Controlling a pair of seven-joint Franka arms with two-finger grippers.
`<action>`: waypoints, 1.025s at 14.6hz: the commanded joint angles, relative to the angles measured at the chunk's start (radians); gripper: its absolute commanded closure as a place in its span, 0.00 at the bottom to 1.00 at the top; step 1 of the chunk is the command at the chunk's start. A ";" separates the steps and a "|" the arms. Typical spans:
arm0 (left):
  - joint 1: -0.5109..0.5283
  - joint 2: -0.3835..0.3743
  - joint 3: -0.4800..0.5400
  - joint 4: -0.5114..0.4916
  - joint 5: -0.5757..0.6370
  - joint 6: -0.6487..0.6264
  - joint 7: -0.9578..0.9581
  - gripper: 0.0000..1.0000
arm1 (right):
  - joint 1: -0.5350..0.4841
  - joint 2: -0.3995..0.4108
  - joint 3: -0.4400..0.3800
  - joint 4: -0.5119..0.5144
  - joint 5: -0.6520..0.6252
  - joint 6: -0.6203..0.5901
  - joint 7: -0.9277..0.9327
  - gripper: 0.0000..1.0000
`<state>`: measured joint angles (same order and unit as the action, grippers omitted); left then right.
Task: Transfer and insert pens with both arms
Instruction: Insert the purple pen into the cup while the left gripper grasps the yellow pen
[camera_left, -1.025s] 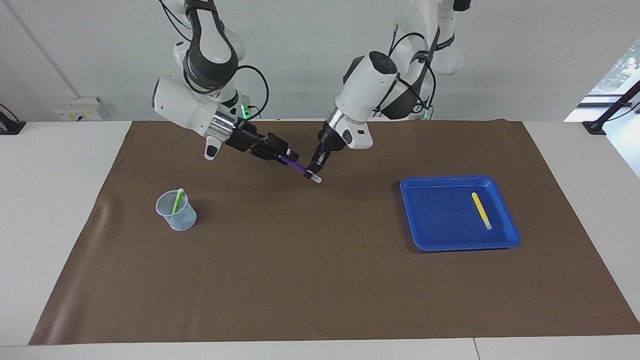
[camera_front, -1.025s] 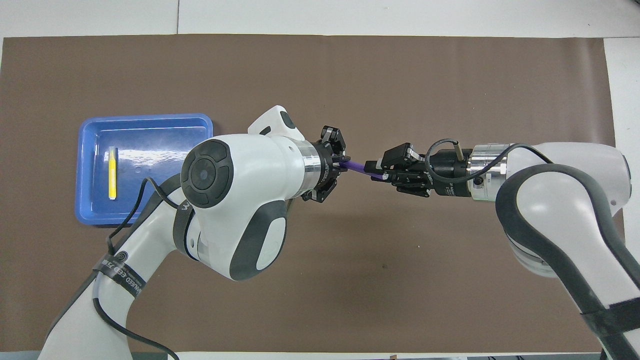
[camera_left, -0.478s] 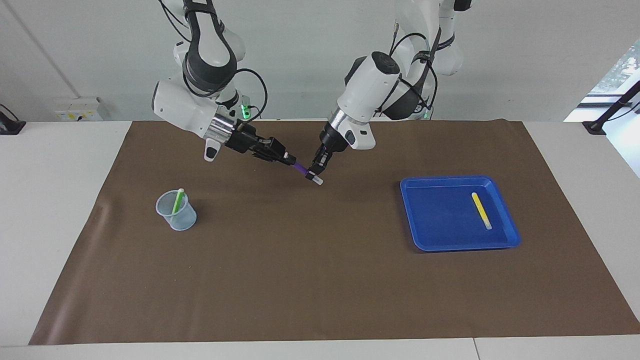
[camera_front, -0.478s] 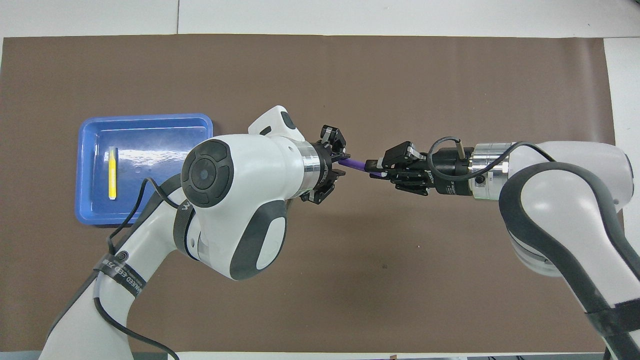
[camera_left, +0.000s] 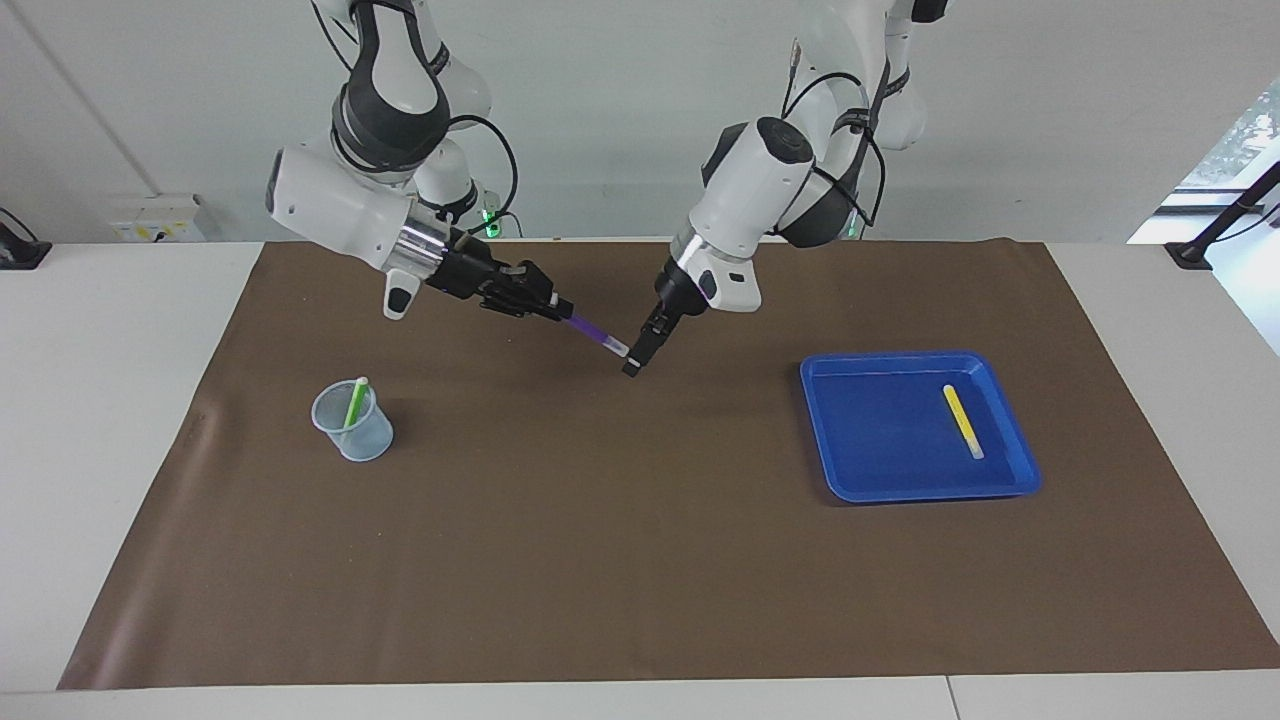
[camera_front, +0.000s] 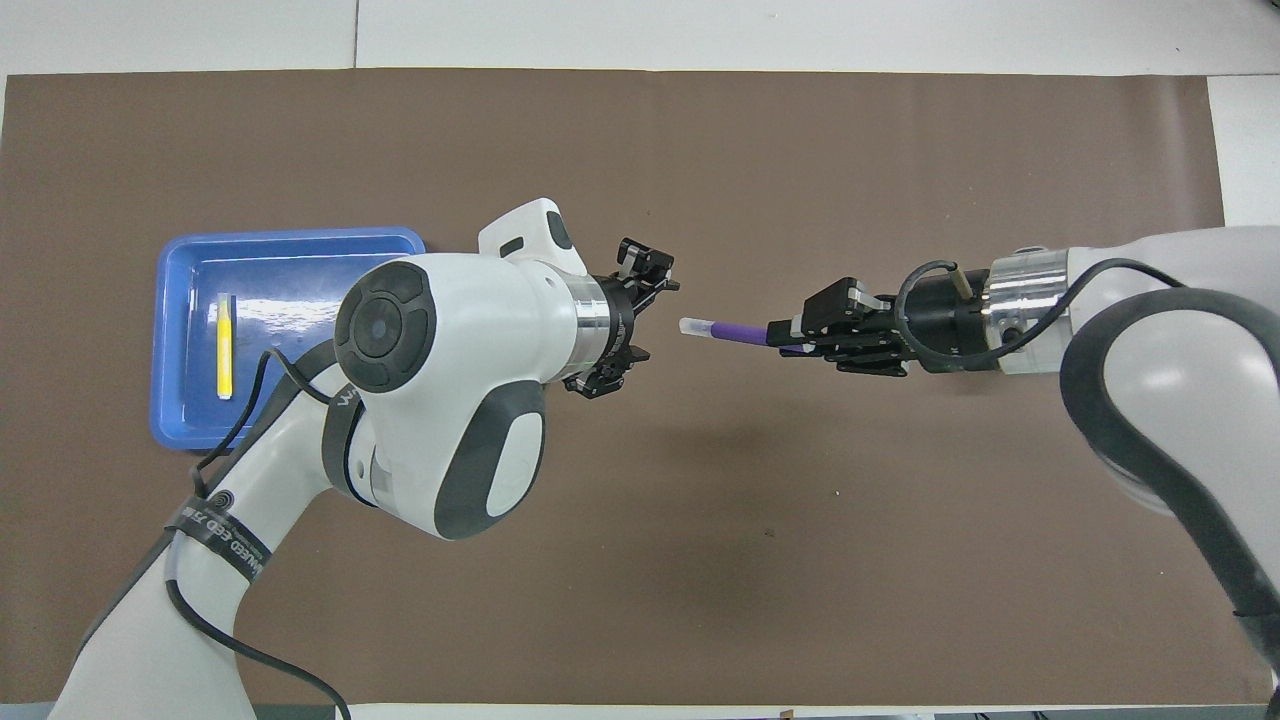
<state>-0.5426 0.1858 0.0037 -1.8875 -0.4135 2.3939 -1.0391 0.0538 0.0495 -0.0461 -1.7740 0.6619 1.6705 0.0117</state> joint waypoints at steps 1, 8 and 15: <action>0.110 -0.058 -0.005 -0.109 0.001 -0.010 0.337 0.00 | -0.041 0.098 0.009 0.194 -0.216 -0.122 -0.183 1.00; 0.400 -0.043 -0.005 -0.194 0.206 -0.006 0.996 0.00 | -0.114 0.098 0.008 0.135 -0.636 0.058 -0.746 1.00; 0.569 0.007 -0.005 -0.205 0.282 -0.001 1.266 0.00 | -0.138 0.023 0.006 -0.110 -0.699 0.291 -0.829 1.00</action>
<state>-0.0048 0.1877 0.0097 -2.0803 -0.1546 2.3935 0.1883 -0.0628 0.1250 -0.0497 -1.7984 -0.0227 1.9281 -0.7913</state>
